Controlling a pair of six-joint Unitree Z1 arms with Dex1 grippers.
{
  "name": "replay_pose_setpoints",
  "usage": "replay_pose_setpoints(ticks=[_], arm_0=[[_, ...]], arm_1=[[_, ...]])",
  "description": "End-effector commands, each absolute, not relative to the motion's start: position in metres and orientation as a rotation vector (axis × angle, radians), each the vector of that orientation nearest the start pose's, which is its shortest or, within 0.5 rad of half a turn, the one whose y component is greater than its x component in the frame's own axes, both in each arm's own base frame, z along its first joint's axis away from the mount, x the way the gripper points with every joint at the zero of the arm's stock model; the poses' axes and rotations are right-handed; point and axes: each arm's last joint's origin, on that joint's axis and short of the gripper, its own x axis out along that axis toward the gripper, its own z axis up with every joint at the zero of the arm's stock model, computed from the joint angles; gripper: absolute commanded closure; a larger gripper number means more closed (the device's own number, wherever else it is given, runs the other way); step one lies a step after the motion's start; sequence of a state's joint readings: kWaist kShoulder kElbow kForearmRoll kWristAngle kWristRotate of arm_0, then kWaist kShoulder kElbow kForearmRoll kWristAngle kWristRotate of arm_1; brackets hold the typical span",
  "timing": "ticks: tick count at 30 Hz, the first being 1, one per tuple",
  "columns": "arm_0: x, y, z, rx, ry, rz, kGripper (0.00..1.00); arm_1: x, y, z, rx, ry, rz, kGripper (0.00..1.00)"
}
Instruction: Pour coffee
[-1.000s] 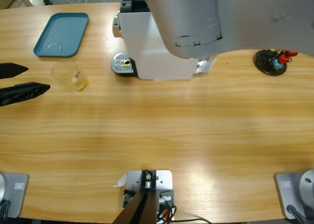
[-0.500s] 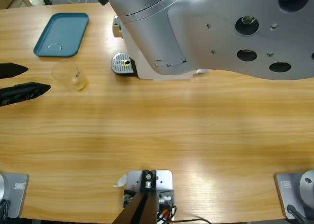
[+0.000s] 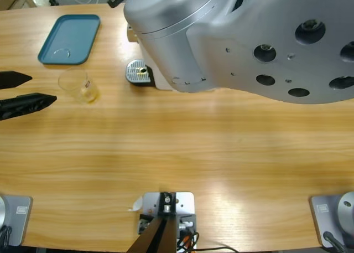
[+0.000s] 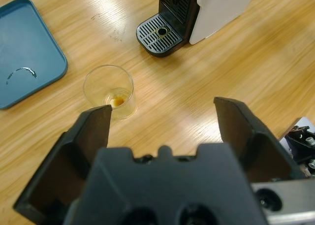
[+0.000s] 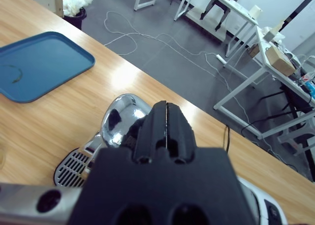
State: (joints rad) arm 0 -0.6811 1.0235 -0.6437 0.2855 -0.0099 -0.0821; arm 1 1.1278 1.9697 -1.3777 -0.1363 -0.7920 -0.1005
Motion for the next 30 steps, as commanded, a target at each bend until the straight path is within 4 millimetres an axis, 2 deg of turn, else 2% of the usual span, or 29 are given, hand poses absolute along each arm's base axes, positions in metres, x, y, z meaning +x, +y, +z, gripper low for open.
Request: replay_pose_setpoints(ticks=[1, 14, 25, 28, 30], arm_0=[[0.102, -0.086, 0.29, 0.151, 0.699, -0.65, 0.11], [0.103, -0.087, 0.29, 0.151, 0.705, -0.651, 0.11], [0.103, -0.087, 0.29, 0.152, 0.711, -0.655, 0.11], [0.105, -0.088, 0.289, 0.155, 0.717, -0.655, 0.115], [0.106, -0.089, 0.289, 0.155, 0.719, -0.654, 0.114]], arm_1=[[0.212, 0.398, 0.21, -0.633, 0.394, 0.402, 1.0], [0.211, 0.397, 0.184, -0.623, 0.416, 0.409, 1.0], [0.209, 0.393, 0.172, -0.617, 0.426, 0.407, 1.0], [0.208, 0.391, 0.174, -0.605, 0.418, 0.405, 1.0], [0.207, 0.389, 0.191, -0.592, 0.395, 0.41, 1.0]])
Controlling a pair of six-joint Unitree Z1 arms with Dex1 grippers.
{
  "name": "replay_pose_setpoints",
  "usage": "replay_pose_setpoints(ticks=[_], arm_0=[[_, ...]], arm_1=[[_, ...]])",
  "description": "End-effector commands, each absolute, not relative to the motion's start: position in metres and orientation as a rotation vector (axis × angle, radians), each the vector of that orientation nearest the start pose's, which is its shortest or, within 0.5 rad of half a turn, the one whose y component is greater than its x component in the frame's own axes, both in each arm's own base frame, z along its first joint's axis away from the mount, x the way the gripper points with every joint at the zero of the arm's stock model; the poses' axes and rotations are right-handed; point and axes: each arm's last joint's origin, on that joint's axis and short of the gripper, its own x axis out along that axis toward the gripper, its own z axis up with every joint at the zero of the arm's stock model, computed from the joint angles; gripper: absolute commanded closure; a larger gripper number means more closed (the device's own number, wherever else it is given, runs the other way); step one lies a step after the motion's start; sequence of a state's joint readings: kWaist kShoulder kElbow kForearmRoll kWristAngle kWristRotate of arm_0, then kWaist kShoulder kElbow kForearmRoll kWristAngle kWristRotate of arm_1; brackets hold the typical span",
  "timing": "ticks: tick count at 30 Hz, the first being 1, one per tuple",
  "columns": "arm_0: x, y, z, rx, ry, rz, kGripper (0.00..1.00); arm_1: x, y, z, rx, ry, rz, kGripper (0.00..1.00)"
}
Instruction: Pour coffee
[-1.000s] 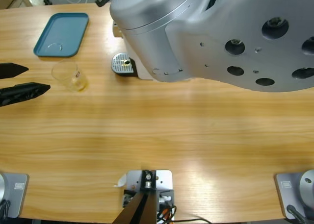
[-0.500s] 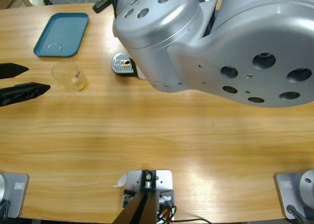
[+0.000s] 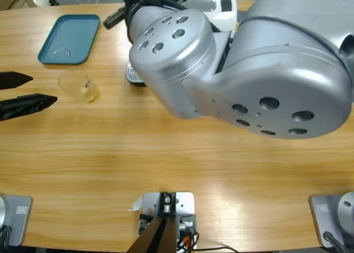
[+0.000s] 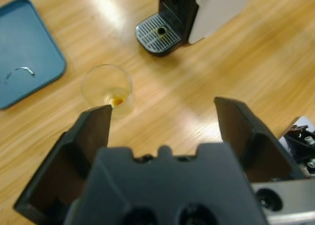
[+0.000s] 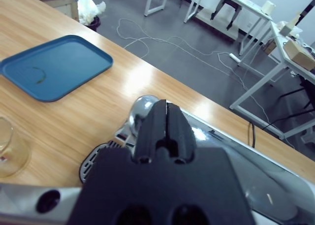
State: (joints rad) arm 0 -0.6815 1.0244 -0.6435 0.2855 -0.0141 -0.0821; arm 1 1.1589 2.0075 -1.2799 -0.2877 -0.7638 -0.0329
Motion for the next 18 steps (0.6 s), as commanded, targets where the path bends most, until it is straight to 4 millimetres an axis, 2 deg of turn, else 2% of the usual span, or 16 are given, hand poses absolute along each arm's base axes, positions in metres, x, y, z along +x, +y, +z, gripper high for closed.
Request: replay_pose_setpoints(ticks=[1, 3, 4, 5, 7, 10, 11, 12, 14, 15, 16, 18], arm_0=[[0.105, -0.089, 0.289, 0.154, 0.718, -0.655, 0.11], [0.105, -0.088, 0.29, 0.154, 0.713, -0.656, 0.106], [0.104, -0.088, 0.29, 0.153, 0.71, -0.656, 0.1], [0.104, -0.088, 0.29, 0.151, 0.71, -0.656, 0.096], [0.104, -0.088, 0.289, 0.154, 0.712, -0.656, 0.096], [0.106, -0.089, 0.289, 0.155, 0.717, -0.656, 0.101], [0.106, -0.089, 0.289, 0.155, 0.716, -0.656, 0.101], [0.106, -0.089, 0.289, 0.154, 0.716, -0.657, 0.097], [0.105, -0.089, 0.289, 0.153, 0.714, -0.657, 0.082], [0.105, -0.089, 0.289, 0.153, 0.713, -0.657, 0.052], [0.105, -0.088, 0.29, 0.152, 0.709, -0.658, 0.036], [0.104, -0.087, 0.291, 0.148, 0.7, -0.658, 0.036]], arm_1=[[0.206, 0.386, 0.204, -0.577, 0.383, 0.411, 1.0], [0.202, 0.378, 0.232, -0.553, 0.347, 0.427, 1.0], [0.199, 0.372, 0.253, -0.535, 0.319, 0.442, 0.951], [0.195, 0.365, 0.275, -0.522, 0.29, 0.452, 0.852], [0.19, 0.35, 0.307, -0.529, 0.255, 0.453, 0.74], [0.183, 0.328, 0.356, -0.531, 0.178, 0.407, 0.681], [0.178, 0.318, 0.375, -0.523, 0.161, 0.399, 0.633], [0.174, 0.308, 0.387, -0.515, 0.154, 0.4, 0.627], [0.164, 0.287, 0.409, -0.495, 0.154, 0.424, 0.55], [0.157, 0.275, 0.418, -0.472, 0.175, 0.457, 0.454], [0.148, 0.259, 0.426, -0.448, 0.211, 0.501, 0.28], [0.131, 0.228, 0.434, -0.418, 0.29, 0.577, 0.073]])
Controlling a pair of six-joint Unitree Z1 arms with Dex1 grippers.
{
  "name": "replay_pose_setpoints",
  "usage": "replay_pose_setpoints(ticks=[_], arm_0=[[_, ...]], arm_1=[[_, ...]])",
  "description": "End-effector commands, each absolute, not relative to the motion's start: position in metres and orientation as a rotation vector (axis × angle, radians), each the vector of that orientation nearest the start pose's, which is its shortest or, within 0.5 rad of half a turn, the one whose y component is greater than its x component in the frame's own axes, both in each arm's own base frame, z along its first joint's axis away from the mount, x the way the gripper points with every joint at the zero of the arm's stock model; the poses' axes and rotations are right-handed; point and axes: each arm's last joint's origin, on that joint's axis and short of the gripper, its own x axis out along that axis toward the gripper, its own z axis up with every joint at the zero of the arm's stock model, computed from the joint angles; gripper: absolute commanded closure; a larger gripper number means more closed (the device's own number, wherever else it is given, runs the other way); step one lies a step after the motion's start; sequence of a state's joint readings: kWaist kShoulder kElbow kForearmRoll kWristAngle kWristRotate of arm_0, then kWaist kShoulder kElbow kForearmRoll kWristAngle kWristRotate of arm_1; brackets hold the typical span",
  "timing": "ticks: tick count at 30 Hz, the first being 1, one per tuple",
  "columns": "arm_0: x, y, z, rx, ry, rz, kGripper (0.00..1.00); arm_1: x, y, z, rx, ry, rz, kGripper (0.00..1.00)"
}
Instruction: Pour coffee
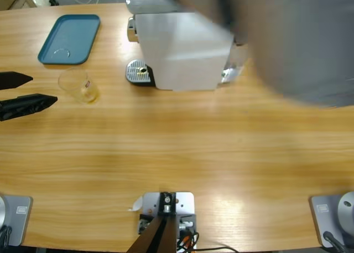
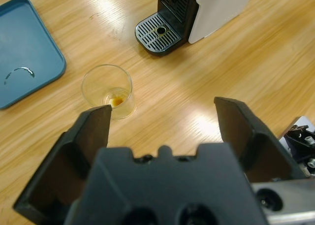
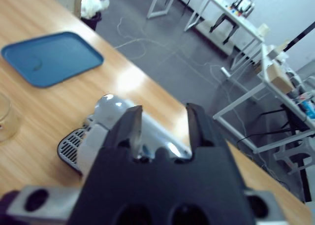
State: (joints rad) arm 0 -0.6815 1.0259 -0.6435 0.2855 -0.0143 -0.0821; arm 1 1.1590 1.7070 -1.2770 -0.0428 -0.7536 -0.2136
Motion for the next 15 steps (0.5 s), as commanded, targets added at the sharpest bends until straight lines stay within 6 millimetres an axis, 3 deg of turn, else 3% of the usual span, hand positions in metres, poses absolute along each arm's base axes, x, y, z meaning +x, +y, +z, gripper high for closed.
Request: replay_pose_setpoints(ticks=[1, 3, 8, 11, 15], arm_0=[[0.103, -0.087, 0.292, 0.145, 0.696, -0.656, 0.036], [0.103, -0.086, 0.292, 0.147, 0.694, -0.649, 0.046], [0.122, -0.091, 0.283, 0.229, 0.723, -0.488, 0.041], [0.134, -0.099, 0.279, 0.261, 0.747, -0.454, 0.045], [0.15, -0.107, 0.275, 0.214, 0.728, -0.41, 0.046]], arm_1=[[0.123, 0.213, 0.434, -0.406, 0.332, 0.605, 0.034], [0.108, 0.18, 0.428, -0.365, 0.447, 0.649, 0.0], [0.067, 0.11, 0.381, -0.277, 0.612, 0.767, 0.002], [0.059, 0.094, 0.36, -0.291, 0.641, 0.766, 0.031], [0.056, 0.09, 0.34, -0.31, 0.678, 0.764, 0.082]])
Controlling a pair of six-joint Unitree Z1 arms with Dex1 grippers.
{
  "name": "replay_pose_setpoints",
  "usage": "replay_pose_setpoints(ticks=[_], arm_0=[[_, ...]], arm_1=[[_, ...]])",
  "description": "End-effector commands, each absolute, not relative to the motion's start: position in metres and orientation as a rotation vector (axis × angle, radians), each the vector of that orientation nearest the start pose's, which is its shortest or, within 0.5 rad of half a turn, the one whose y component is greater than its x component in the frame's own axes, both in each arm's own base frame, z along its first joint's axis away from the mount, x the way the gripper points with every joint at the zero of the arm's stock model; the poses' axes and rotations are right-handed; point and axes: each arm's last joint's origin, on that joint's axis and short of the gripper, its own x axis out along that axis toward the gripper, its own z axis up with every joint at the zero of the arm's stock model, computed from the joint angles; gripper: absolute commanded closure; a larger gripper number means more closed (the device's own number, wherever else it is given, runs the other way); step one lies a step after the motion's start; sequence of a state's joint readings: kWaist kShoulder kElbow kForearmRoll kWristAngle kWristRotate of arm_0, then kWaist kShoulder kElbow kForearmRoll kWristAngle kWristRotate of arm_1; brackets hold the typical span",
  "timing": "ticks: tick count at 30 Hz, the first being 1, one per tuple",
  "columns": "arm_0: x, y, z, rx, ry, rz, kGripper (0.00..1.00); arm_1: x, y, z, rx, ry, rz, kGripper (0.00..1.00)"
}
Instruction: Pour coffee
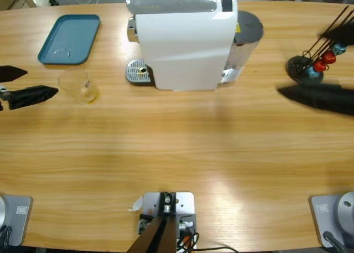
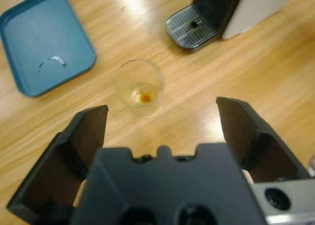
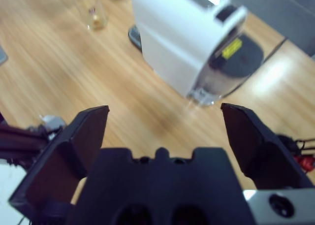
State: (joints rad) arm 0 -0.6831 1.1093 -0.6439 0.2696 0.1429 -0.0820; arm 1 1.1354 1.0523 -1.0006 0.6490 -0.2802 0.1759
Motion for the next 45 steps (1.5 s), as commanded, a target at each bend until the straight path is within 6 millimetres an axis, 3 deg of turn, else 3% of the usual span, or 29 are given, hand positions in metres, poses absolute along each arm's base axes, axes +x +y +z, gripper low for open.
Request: replay_pose_setpoints(ticks=[1, 4, 14, 20, 28, 39, 40, 45], arm_0=[[0.154, -0.11, 0.272, 0.208, 0.731, -0.405, 0.046], [0.158, -0.113, 0.265, 0.205, 0.734, -0.402, 0.046], [0.148, -0.104, 0.231, 0.167, 0.836, -0.34, 0.01], [0.159, -0.11, 0.223, 0.187, 0.835, -0.301, 0.009], [0.188, -0.129, 0.202, 0.198, 0.803, -0.249, 0.023], [0.19, -0.128, 0.192, 0.183, 0.821, -0.177, 0.023], [0.19, -0.128, 0.191, 0.18, 0.823, -0.176, 0.031], [0.193, -0.132, 0.186, 0.182, 0.838, -0.182, 0.3]], arm_1=[[0.056, 0.089, 0.337, -0.312, 0.687, 0.767, 0.082], [0.052, 0.084, 0.326, -0.302, 0.7, 0.781, 0.082], [0.051, 0.087, 0.32, -0.274, 0.696, 0.822, 0.082], [0.05, 0.085, 0.321, -0.266, 0.693, 0.834, 0.082], [0.047, 0.079, 0.322, -0.26, 0.671, 0.838, 0.079], [0.046, 0.076, 0.324, -0.262, 0.659, 0.841, 0.081], [0.046, 0.076, 0.324, -0.263, 0.659, 0.839, 0.079], [0.046, 0.075, 0.324, -0.264, 0.655, 0.838, 0.08]])
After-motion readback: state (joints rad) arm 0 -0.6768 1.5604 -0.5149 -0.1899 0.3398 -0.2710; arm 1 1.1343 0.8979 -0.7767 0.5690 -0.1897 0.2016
